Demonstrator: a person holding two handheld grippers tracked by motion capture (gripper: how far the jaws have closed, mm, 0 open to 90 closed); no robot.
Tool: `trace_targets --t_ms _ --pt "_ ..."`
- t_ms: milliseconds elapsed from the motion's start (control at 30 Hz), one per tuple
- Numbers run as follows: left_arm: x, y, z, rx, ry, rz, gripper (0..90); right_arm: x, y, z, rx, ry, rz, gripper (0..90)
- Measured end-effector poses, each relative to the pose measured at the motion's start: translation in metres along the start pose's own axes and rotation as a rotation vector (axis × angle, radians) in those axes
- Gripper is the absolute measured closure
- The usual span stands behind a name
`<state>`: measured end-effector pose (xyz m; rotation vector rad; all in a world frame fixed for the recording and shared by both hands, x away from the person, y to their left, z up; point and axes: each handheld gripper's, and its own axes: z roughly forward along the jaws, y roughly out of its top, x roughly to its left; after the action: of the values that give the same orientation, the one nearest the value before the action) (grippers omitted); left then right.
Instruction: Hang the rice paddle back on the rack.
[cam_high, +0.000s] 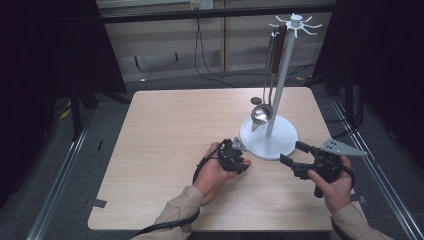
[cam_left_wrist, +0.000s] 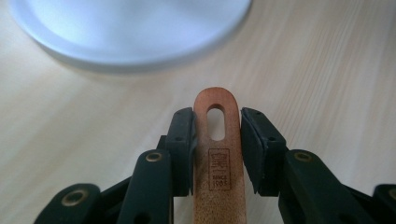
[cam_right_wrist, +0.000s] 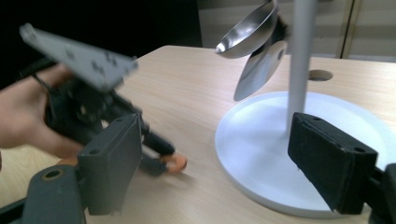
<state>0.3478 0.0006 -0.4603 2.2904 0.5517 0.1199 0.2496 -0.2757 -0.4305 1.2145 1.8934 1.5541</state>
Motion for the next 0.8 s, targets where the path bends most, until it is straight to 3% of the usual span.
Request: trace_targets --t_ms 67,167,333,533,800 --pt "0.000 0.006 -0.014 -0.109 0.000 -0.057 66.0 0.004 -0.001 0.006 0.011 0.021 0.005 21.2" --pt "-0.002 0.013 -0.031 -0.216 0.012 -0.102 66.0 0.014 -0.001 0.017 0.027 0.057 -0.003 24.1" --pt "-0.012 0.020 -0.045 -0.341 0.029 -0.105 66.0 0.034 -0.005 0.038 0.053 0.106 -0.011 30.9" --pt "-0.019 0.027 -0.057 -0.398 0.043 -0.116 66.0 0.050 -0.006 0.061 0.036 0.133 0.019 42.0" --pt "-0.023 0.028 -0.062 -0.407 0.061 -0.122 65.9 0.055 -0.005 0.073 0.014 0.146 0.057 61.7"
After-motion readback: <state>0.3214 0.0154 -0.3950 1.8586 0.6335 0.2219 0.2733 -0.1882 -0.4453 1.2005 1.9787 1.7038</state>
